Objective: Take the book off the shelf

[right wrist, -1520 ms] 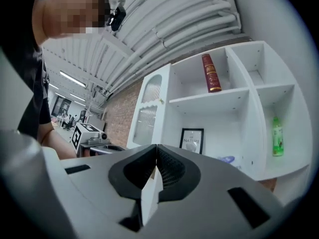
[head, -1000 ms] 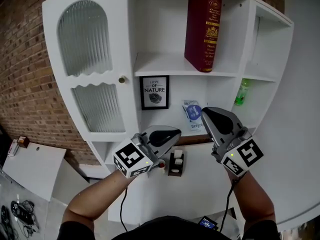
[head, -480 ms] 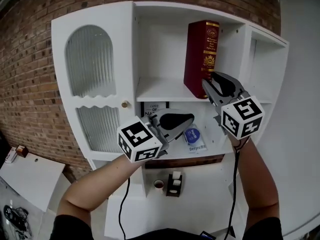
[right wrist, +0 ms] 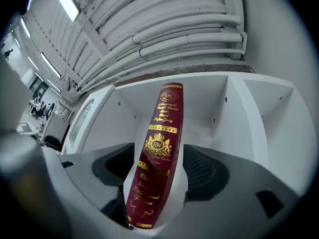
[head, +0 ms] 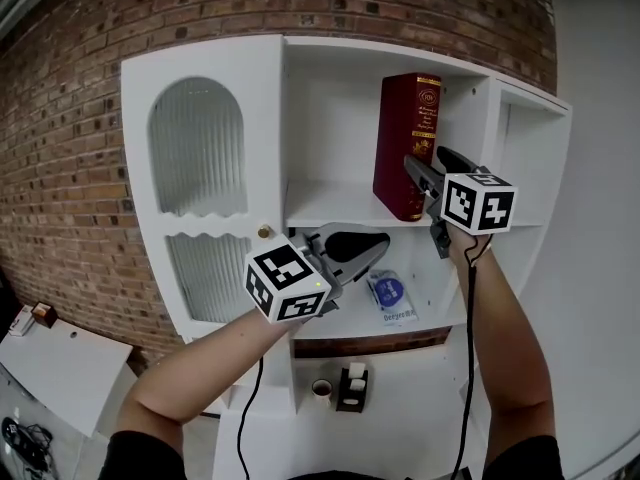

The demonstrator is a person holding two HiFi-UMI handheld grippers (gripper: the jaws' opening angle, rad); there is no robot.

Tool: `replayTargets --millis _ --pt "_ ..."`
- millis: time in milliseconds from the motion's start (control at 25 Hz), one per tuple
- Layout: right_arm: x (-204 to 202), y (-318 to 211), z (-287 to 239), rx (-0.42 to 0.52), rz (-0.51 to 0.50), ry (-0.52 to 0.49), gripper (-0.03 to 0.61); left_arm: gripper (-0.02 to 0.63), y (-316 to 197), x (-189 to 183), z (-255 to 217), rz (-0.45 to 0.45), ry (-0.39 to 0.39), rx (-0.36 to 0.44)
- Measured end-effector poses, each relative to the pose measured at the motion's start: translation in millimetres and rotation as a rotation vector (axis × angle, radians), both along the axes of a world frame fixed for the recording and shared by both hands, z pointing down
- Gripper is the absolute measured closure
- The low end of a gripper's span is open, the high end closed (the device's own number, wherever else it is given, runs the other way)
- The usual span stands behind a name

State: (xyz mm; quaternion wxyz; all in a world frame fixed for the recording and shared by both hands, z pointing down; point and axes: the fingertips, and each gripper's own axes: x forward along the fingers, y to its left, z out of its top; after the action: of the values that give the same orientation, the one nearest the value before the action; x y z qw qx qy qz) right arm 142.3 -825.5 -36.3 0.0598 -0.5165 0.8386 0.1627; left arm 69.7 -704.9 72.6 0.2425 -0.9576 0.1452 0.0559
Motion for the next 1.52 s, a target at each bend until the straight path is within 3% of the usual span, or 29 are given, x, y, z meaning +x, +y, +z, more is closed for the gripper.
replayTargets --millis 520,800,1160,1400,1520 --pt "-11 -39 13 -0.138 0.061 -0.001 0.289 0.606 25 -18 -6 0.048 0.003 0.009" --pt "-5 -31 13 -0.140 0.035 -0.060 0.327 0.606 43 -45 -1 0.065 0.038 -0.036" --pt "13 55 -1 -0.064 0.008 -0.135 0.334 0.606 85 -64 16 0.094 0.038 -0.066" --pt "33 122 -12 -0.023 -0.034 -0.198 0.334 0.606 115 -59 23 0.133 0.079 -0.151" --pt "45 151 -16 -0.010 -0.071 -0.224 0.334 0.606 129 -53 25 0.119 0.083 -0.152"
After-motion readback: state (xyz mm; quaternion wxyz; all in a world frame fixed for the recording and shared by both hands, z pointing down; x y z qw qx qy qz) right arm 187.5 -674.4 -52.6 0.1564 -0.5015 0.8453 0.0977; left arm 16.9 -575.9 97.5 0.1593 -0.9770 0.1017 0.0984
